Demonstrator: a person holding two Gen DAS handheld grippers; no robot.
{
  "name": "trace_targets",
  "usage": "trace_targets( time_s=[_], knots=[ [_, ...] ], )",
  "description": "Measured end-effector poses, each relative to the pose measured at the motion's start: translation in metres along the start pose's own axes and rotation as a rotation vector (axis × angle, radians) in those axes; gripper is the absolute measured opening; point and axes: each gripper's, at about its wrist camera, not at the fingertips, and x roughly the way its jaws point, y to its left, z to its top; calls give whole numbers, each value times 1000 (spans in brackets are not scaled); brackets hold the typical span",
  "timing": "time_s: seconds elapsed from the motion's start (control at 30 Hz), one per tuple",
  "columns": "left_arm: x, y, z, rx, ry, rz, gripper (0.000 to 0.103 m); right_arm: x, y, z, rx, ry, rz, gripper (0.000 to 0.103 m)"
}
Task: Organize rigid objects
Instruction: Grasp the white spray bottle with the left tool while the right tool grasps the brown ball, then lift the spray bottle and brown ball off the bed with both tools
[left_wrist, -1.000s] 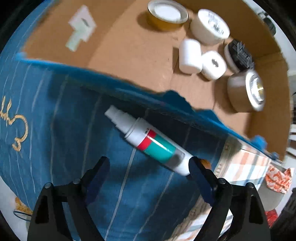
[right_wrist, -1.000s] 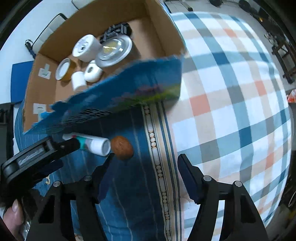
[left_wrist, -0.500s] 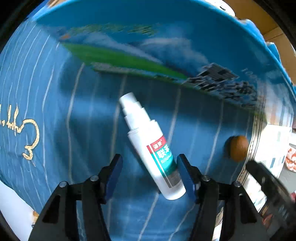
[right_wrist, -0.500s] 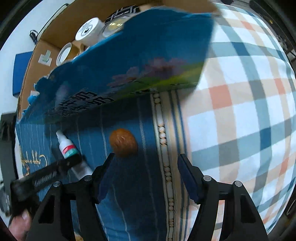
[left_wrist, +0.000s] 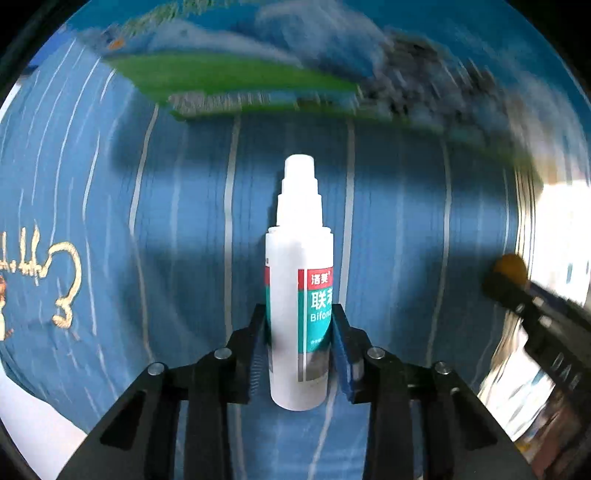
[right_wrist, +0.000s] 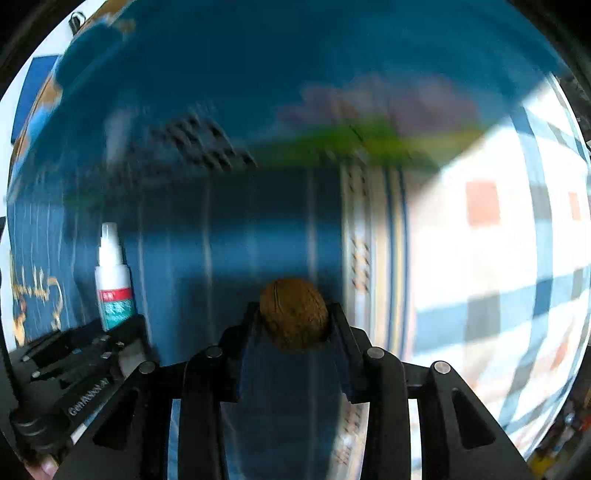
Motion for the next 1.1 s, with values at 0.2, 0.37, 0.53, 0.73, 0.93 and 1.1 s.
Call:
trace_targets(
  time_s=[0.2,0.37,0.53,0.73,0.93,1.1],
  knots=[
    [7,-21,-64,95,30,48,30,4,-26,-56,-51,93,-69,39],
    [20,-28,-93,86,49,46,30,8,-40,-90,-57,152,-110,39],
    [24,-24,-100,82,47,49,31,7,-47,-95,-43,142,-100,39],
    [16,1,-76,59,76,24,30,2,-77,-109,-13,146,-76,41],
    [12,13,-64,23,47,6,30,9,-69,-100,2,143,-76,39],
    [13,8,-51,15,49,-5,31,13,-76,-85,75,202,20,39]
  ],
)
